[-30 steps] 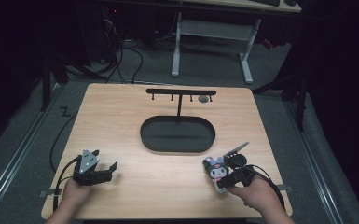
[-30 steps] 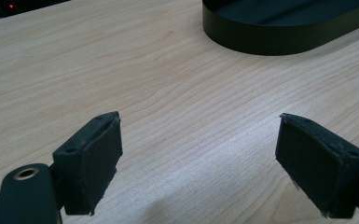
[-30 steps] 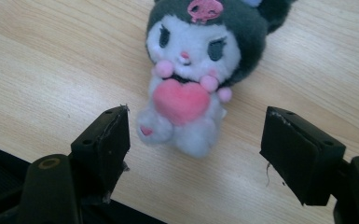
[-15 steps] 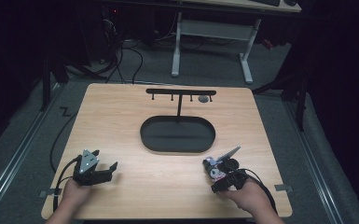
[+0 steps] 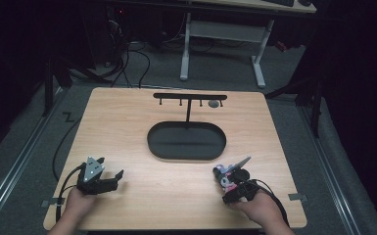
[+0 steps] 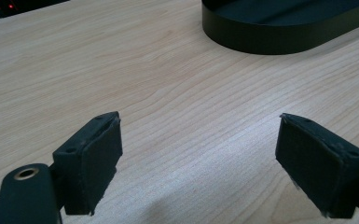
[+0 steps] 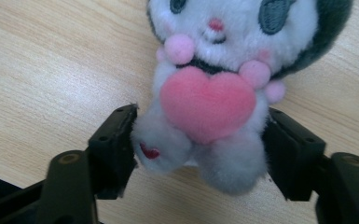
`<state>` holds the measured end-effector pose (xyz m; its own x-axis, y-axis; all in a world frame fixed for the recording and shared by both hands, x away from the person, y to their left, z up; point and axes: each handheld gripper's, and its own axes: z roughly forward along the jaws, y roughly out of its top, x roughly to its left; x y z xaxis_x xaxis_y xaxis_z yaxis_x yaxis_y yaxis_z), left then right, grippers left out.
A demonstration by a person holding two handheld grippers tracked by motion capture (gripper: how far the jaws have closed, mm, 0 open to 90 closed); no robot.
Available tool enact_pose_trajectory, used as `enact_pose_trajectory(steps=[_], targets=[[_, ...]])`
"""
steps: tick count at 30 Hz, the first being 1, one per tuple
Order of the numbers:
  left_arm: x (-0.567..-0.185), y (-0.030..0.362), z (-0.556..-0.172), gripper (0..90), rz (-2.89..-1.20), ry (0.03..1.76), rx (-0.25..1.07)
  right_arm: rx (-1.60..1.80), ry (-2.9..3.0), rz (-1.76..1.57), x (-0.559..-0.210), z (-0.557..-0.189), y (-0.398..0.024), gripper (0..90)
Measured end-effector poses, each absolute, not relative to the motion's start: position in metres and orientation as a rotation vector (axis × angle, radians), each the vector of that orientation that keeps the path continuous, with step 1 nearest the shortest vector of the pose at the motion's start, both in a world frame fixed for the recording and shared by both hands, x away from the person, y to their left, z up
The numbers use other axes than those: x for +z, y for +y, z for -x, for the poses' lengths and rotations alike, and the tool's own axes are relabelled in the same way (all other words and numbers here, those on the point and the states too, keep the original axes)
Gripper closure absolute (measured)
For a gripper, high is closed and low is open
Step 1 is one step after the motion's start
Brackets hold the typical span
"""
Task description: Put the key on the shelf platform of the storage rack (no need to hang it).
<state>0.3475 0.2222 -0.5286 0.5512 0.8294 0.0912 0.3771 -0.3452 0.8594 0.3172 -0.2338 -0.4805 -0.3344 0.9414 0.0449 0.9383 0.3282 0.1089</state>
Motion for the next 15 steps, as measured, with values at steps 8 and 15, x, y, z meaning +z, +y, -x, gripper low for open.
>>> enact_pose_trajectory(steps=[8, 15], targets=[[-0.5286, 0.2225, -0.3482, 15.4, -1.939, 0.98, 0.673, 0.203, 2.523, -1.777, -0.4773, -0.3168, -0.2376, 42.7], [-0.5285, 0.2226, -0.3478, 15.4, -1.941, 0.977, 0.672, 0.182, 2.532, -1.762, -0.4791, -0.3166, -0.2375, 45.8]])
